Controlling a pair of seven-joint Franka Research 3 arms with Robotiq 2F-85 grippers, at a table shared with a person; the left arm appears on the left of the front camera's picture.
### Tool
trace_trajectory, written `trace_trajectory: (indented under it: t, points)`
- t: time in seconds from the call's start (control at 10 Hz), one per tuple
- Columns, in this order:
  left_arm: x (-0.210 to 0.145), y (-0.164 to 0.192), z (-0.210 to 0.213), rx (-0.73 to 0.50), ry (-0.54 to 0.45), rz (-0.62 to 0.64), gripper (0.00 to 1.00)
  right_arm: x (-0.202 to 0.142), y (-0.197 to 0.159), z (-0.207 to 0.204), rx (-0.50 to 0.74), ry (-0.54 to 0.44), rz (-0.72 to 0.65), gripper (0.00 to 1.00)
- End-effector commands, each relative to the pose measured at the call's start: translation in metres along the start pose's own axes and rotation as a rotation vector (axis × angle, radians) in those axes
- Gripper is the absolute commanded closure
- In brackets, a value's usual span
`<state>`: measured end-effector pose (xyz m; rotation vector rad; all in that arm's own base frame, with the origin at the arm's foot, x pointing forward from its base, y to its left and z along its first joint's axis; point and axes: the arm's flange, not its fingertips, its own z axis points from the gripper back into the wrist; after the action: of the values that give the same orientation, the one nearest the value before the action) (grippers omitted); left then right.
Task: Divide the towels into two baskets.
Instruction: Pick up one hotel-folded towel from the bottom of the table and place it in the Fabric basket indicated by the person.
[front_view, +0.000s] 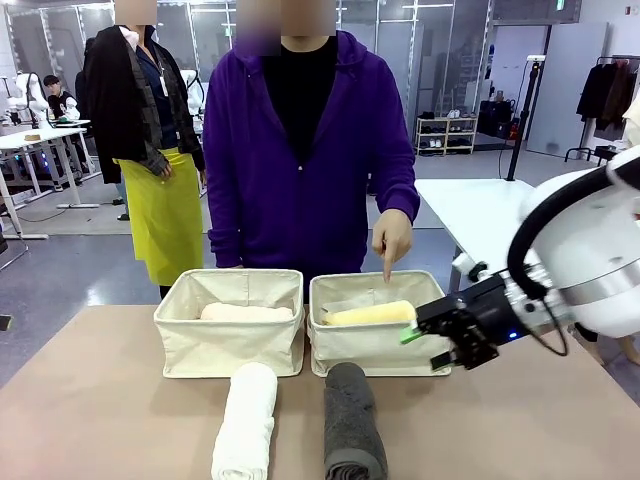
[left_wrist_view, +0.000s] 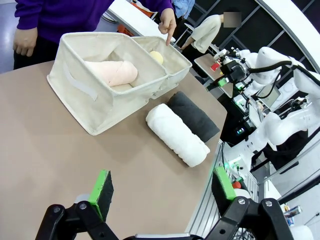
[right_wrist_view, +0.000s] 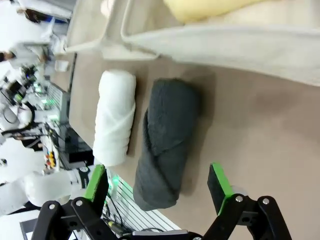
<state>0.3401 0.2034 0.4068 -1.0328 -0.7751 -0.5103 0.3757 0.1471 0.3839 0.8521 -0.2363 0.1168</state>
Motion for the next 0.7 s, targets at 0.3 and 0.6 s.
trace_trajectory:
  t: [0.3, 0.6]
  points:
    - [0.000, -0.002, 0.002, 0.000, -0.006, -0.003, 0.00, -0.036, 0.017, -0.056, -0.177, 0.085, -0.005, 0.00]
    - [0.000, -0.002, 0.002, 0.000, -0.006, -0.003, 0.00, -0.039, 0.027, -0.085, -0.184, 0.125, 0.001, 0.00]
